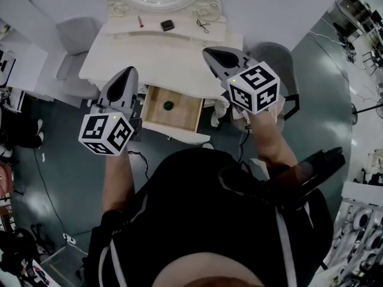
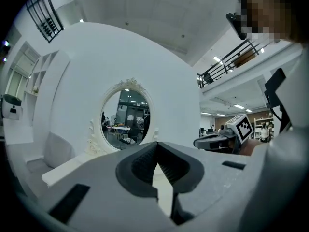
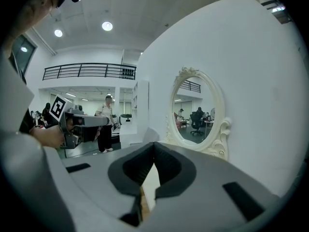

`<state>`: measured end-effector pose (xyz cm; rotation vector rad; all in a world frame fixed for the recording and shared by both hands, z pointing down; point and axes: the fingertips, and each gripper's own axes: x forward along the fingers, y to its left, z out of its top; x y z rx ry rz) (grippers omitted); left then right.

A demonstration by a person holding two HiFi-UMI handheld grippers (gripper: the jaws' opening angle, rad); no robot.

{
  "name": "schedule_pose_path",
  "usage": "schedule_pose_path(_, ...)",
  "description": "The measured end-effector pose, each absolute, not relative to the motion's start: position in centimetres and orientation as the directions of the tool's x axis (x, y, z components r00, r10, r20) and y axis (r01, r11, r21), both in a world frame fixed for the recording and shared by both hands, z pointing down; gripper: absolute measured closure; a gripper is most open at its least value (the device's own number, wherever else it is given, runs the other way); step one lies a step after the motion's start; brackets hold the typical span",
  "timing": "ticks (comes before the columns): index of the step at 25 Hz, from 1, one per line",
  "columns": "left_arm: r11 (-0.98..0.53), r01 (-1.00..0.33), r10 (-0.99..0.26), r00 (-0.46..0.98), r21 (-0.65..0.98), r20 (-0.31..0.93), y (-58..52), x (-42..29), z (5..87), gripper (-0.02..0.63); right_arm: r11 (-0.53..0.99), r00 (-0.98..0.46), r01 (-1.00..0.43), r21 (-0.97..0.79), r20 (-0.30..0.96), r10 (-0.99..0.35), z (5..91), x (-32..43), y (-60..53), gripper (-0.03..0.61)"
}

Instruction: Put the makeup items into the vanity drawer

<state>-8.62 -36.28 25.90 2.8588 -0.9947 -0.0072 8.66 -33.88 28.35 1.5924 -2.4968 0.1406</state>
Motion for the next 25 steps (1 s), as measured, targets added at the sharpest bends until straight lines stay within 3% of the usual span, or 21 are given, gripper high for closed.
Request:
schedule_pose_path(10,-0.758,-0.647,-0.639,0.762,0.079,0.105,-36.7,-8.3,27.1,0.609,0.422,-0.405,-0.905,0.047,0.206,-0.891,28.5,9.0,-33.9,0.574)
schedule_pose_path(25,-0.752,-0.659,-0.657,0.749,0.002,0.083,-36.9,-7.6,26.6,0.609,0.371,-0.357,-0.928,0.028,0.214,-0.909,28.9,10.5,-34.7,0.574)
